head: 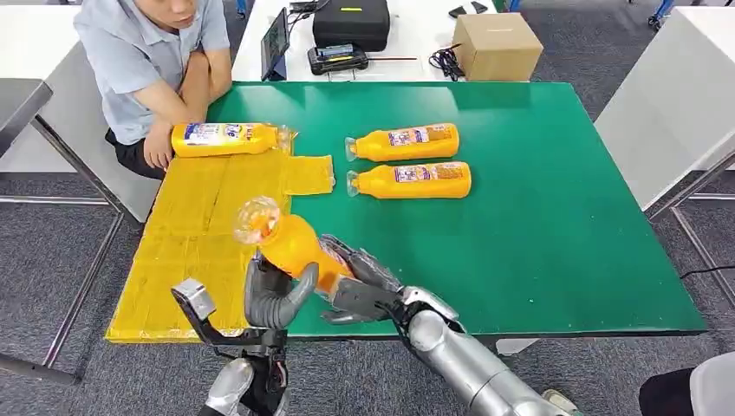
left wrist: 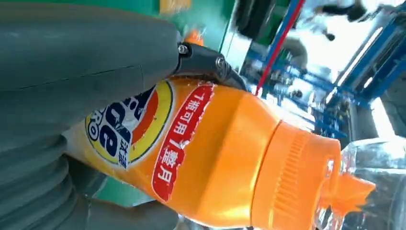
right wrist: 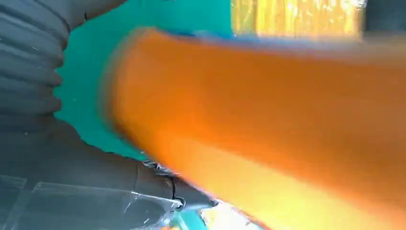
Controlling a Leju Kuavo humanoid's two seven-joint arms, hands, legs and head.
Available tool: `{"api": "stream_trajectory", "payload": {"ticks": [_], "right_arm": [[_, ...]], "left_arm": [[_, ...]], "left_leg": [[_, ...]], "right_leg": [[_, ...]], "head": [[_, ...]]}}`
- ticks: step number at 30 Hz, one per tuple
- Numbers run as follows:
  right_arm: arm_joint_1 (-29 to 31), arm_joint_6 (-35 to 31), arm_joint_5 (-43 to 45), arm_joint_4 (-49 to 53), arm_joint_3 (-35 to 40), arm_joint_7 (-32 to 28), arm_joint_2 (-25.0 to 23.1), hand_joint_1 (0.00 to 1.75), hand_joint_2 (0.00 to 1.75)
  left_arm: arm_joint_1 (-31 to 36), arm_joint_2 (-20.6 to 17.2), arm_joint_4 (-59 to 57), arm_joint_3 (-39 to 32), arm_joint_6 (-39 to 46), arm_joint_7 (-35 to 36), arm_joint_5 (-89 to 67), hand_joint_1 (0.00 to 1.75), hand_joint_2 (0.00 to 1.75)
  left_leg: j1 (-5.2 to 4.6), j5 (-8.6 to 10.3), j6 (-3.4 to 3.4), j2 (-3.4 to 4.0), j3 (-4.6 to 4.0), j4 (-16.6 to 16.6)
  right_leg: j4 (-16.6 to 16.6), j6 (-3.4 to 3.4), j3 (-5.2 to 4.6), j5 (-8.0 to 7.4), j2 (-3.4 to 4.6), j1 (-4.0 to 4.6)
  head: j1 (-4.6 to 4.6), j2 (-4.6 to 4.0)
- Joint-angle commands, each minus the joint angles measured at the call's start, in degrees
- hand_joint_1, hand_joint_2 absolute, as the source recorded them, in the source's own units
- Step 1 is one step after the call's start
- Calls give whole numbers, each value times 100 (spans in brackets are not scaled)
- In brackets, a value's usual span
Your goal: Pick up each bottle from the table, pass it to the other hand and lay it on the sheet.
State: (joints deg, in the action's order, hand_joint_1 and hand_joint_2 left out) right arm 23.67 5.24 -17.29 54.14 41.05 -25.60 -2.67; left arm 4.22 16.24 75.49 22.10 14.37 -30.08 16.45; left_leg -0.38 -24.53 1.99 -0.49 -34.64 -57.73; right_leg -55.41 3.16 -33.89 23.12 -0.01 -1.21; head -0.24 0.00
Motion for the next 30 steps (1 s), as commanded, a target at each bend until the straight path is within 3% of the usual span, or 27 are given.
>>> {"api": "stream_trajectory", "payload": {"ticks": [1, 17, 19, 22, 24, 28, 30], "right_arm": [[-780, -407, -487, 708, -1253, -4, 363, 0, 175], [-813, -506, -637, 741, -1436, -1, 258, 0, 175], [-979, -650, -759, 1044, -1760, -54, 266, 0, 175], [-1161, -923, -1115, 1449, -2112, -96, 166, 0, 175], [-1285, -978, -1183, 1733, -2227, -93, 85, 0, 175], [-1311, -958, -1251, 1844, -2220, -129, 2, 0, 175], [-1406, -933, -1231, 1939, -2213, -159, -17, 0, 175]], "left_arm": [[448, -575, -450, -505, 1441, 313, -2576, 175, 175], [360, -556, -241, -547, 1582, 293, -2972, 175, 175], [237, -800, 183, -689, 1853, 508, -3932, 175, 175], [289, -987, 324, -1231, 2563, 1339, -6552, 175, 175], [417, -1098, 312, -1490, 2402, 1390, -6593, 175, 175], [896, -1586, -627, -1583, 2189, 2261, -8803, 175, 175], [1105, -1611, -1162, -1673, 2046, 2225, -8529, 175, 175]], "left_leg": [[6, 3, -12, -26, 20, 12], [8, -7, -12, 0, 15, -1], [4, -3, -8, 2, 7, 2], [5, -5, -11, 4, 8, 1], [8, -10, -15, 13, 15, -1], [6, 0, -11, 4, 5, 4], [11, -2, -17, 7, 20, 6]], "right_leg": [[11, -14, 29, 6, -29, 7], [0, -15, 20, 7, -6, 9], [1, -10, 10, 3, -3, 5], [-1, -13, 10, 4, -1, 6], [-4, -17, 14, 7, 8, 9], [-1, -13, 6, 0, -1, 6], [-1, -19, 18, 3, 0, 10]], "head": [[4, 0], [2, 0], [0, 0], [0, 0], [0, 0], [2, 0], [2, 0]]}}
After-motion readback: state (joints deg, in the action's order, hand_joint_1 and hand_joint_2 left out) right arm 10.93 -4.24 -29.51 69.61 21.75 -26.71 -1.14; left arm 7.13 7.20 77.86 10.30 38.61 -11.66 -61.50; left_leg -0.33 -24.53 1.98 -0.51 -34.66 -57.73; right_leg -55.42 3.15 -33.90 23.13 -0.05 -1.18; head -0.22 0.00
